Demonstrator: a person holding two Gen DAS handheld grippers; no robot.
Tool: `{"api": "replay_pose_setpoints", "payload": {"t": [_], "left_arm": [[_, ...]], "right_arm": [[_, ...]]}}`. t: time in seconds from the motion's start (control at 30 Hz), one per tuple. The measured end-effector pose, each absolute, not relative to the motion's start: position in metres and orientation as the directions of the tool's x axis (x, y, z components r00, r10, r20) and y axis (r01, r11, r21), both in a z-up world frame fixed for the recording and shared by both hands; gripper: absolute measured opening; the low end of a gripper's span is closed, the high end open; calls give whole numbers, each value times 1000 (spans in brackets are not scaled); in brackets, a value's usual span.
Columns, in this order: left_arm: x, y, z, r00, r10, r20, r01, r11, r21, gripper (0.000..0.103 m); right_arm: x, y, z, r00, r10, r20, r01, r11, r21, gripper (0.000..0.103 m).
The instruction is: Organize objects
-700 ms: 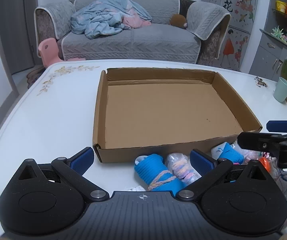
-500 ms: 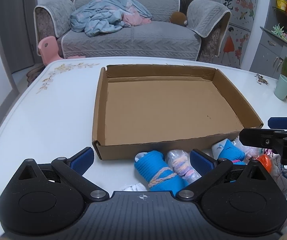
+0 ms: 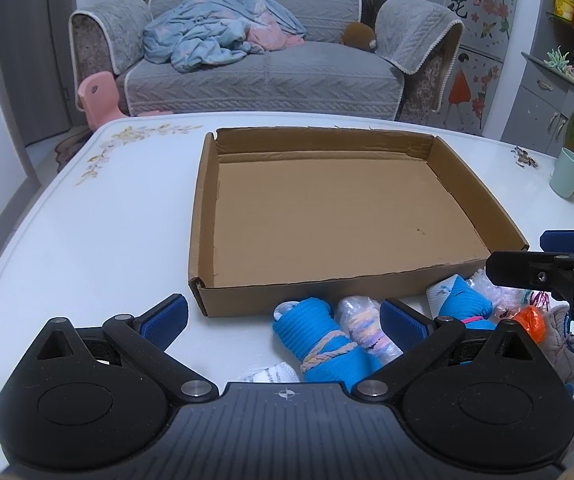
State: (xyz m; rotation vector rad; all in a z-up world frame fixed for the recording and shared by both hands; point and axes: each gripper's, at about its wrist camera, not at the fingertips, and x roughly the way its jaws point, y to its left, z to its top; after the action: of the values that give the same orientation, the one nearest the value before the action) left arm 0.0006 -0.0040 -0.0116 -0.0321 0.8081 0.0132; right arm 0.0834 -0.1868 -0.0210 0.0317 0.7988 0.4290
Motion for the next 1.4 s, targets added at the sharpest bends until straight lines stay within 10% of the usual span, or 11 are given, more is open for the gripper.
{"api": "replay_pose_setpoints", "payload": {"t": [1.4], "left_arm": [[-2,-2,-8,705,-3,-709,-45,998,-49,102]], "right_arm": [[85,-185,-19,613,393,-685,-376,908,184,103]]}}
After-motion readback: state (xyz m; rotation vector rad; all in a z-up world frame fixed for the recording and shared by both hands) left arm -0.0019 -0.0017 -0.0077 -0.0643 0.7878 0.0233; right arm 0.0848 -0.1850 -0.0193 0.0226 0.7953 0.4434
